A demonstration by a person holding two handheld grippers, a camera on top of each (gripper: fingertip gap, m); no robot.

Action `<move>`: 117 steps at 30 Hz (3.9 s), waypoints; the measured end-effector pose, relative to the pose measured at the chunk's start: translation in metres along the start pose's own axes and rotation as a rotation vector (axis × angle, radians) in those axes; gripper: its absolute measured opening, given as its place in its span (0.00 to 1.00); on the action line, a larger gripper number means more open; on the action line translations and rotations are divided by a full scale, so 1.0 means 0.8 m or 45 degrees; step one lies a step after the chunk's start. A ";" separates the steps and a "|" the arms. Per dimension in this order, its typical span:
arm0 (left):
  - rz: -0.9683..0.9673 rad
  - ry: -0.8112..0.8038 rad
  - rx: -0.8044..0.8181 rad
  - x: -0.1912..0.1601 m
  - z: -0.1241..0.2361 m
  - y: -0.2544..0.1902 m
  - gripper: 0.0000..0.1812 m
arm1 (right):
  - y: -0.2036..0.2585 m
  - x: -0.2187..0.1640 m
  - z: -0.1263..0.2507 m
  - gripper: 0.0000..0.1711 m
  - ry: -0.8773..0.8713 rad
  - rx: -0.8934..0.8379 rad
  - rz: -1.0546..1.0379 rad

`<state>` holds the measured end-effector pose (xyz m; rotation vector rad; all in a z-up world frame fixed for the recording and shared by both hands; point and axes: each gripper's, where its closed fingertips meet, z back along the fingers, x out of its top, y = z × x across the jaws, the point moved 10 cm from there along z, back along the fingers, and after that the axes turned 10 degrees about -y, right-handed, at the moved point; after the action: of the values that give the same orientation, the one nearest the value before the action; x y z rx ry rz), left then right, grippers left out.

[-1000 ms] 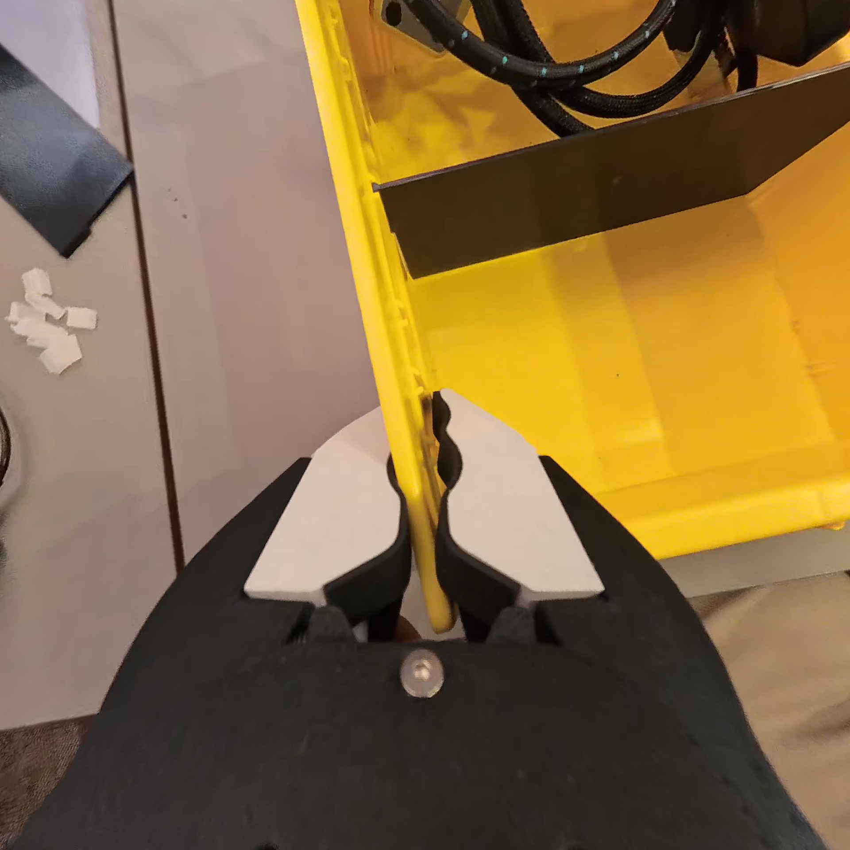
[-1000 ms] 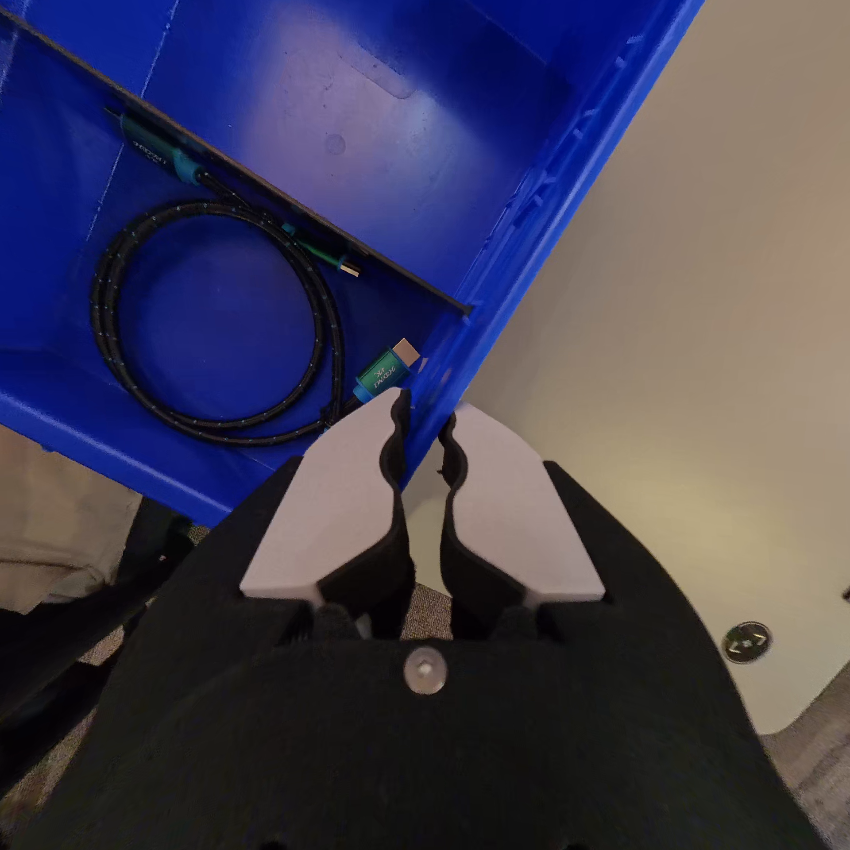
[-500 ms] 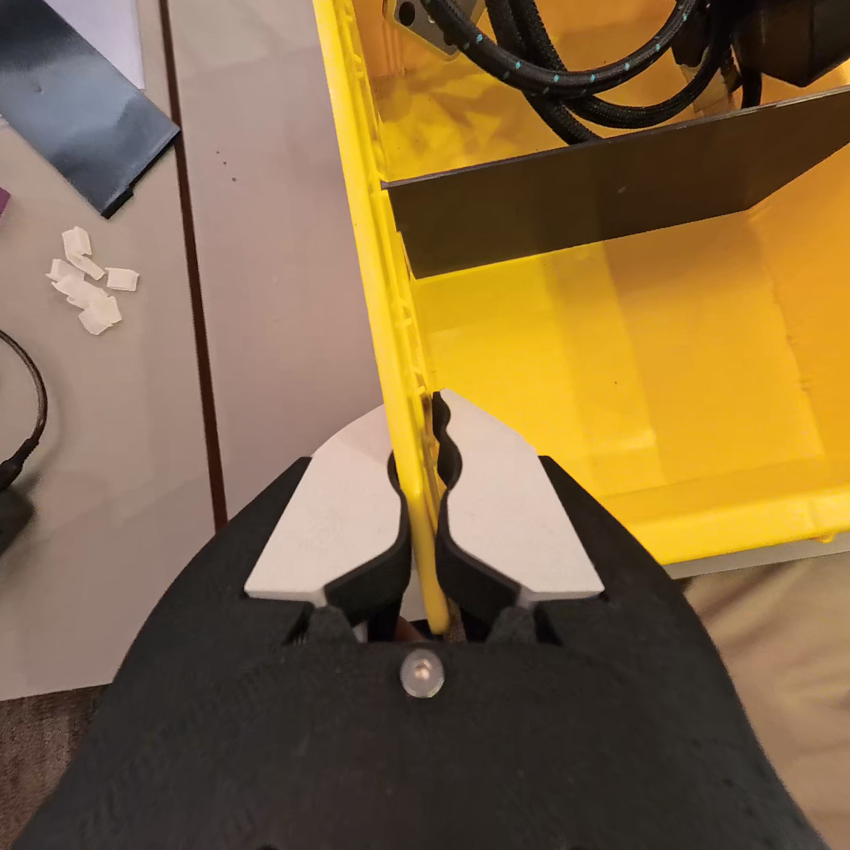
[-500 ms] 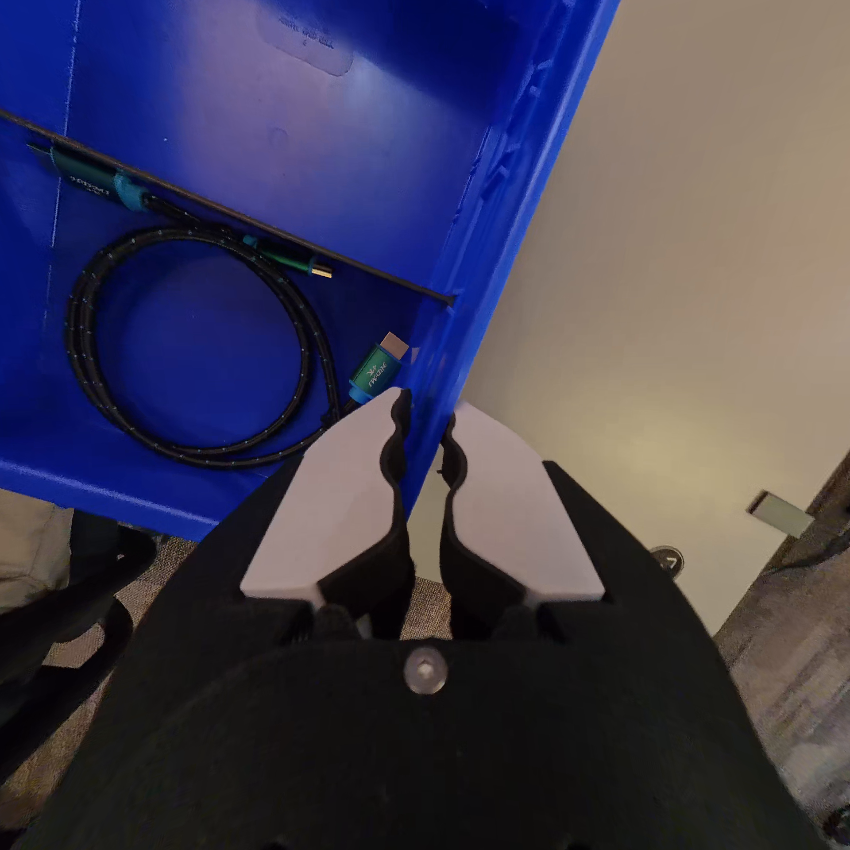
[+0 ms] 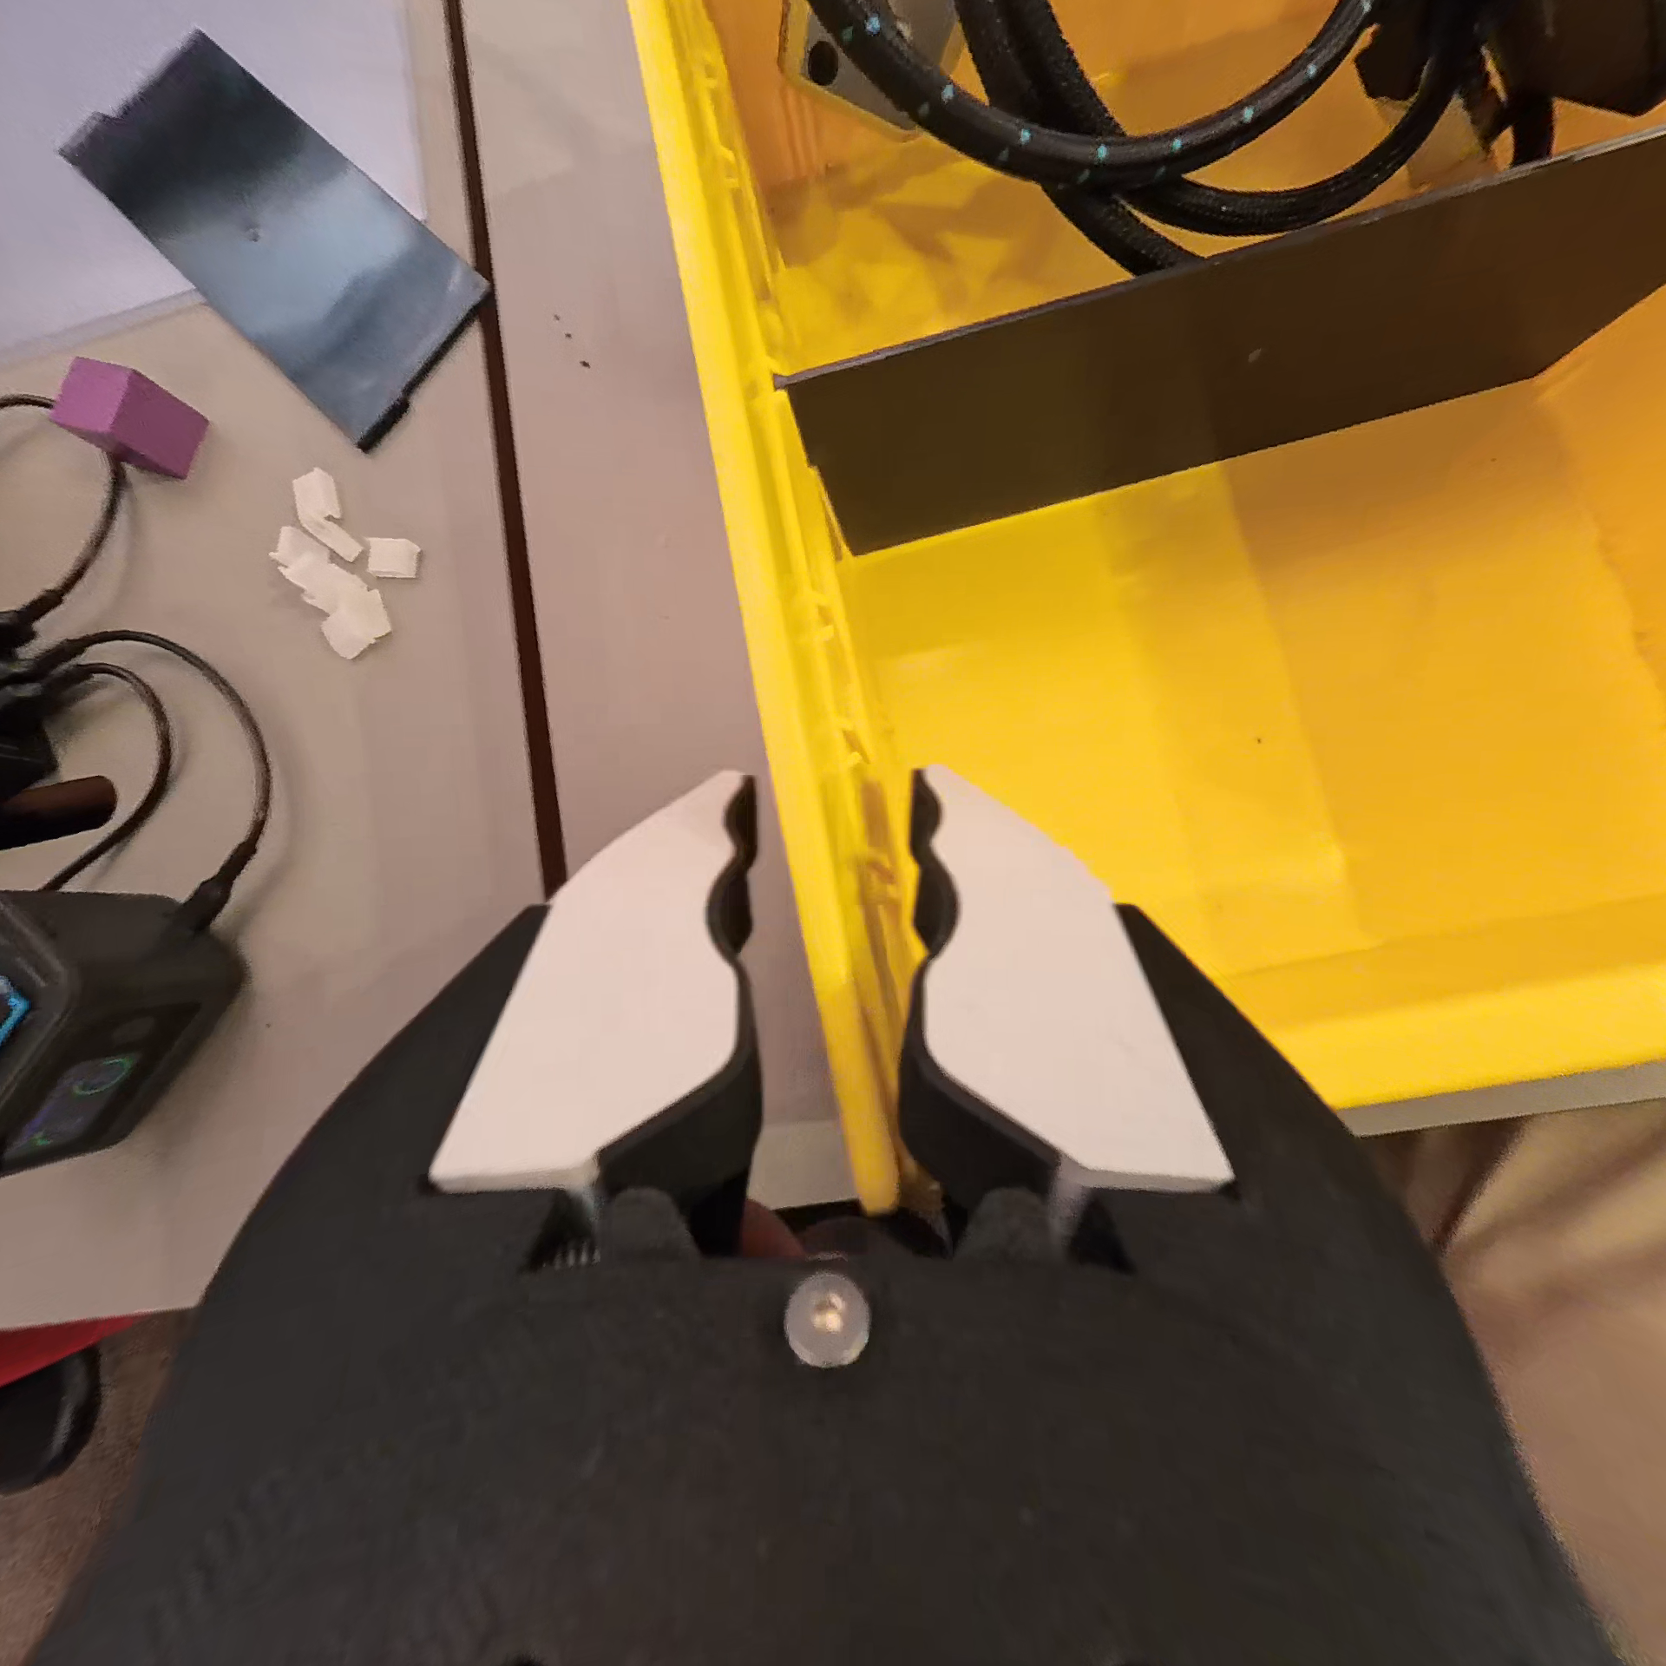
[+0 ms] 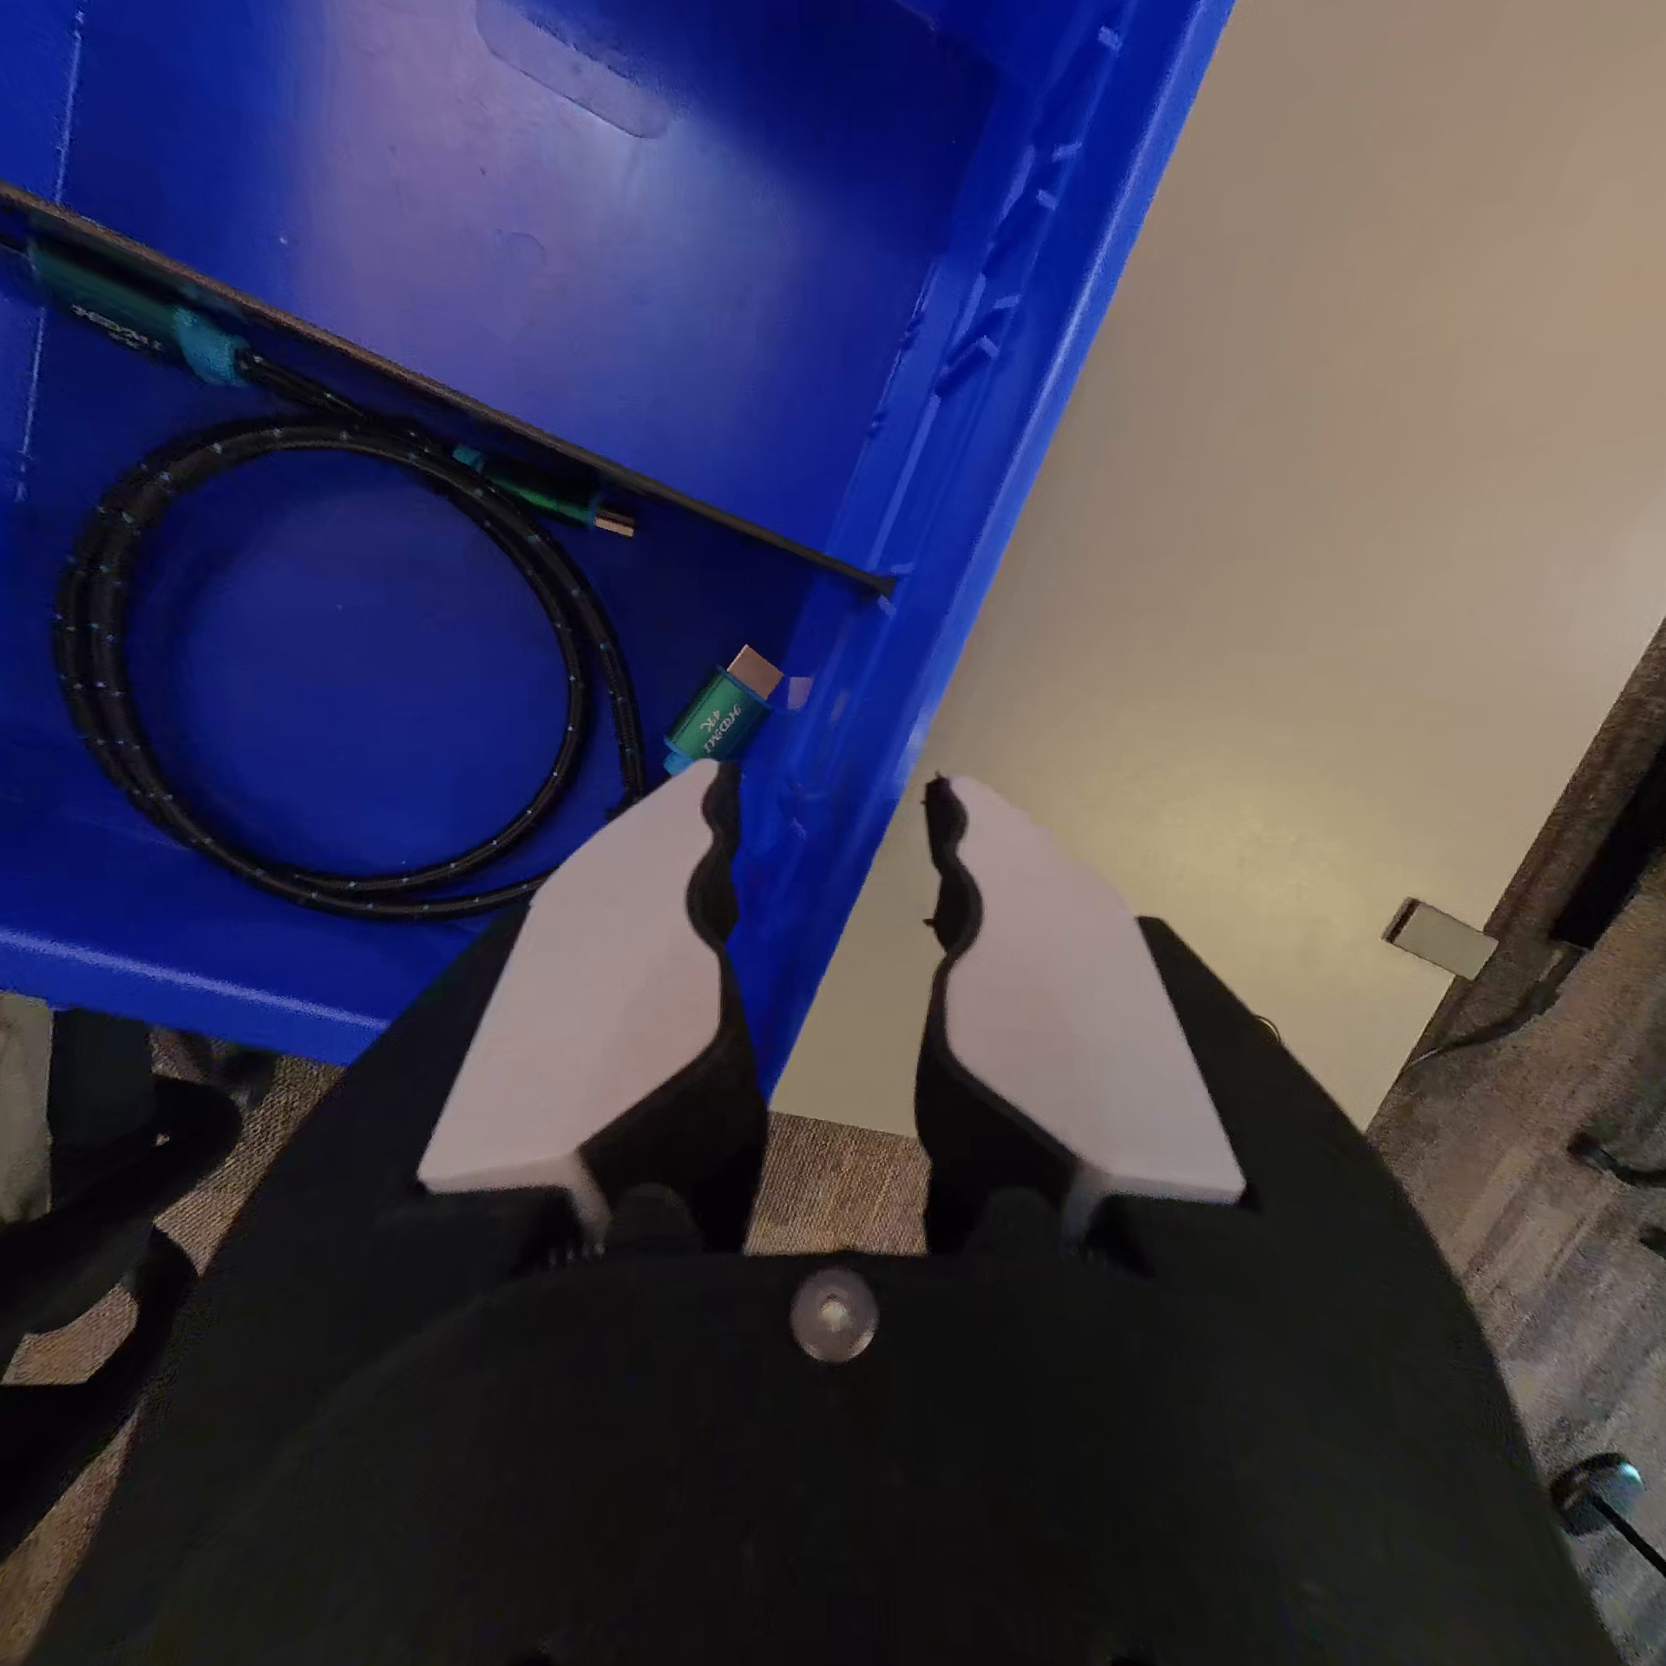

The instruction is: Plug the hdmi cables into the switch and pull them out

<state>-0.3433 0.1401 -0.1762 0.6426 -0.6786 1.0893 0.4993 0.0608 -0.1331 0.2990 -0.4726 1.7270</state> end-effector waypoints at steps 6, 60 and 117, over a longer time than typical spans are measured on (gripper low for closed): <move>-0.020 -0.243 0.099 0.036 0.029 -0.001 0.26 | 0.027 0.007 0.027 0.28 -0.163 -0.095 0.021; -0.506 -0.143 -0.302 0.185 -0.096 -0.152 0.08 | 0.221 0.060 0.047 0.25 -0.561 0.358 0.328; -1.594 -1.110 0.197 0.156 0.008 -0.396 0.30 | 0.447 0.196 -0.002 0.07 -0.923 1.789 -0.532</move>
<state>-0.0094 0.1025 -0.1193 1.4303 -0.7166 -0.3626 0.1179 0.1415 -0.1177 1.8997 0.3893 1.2188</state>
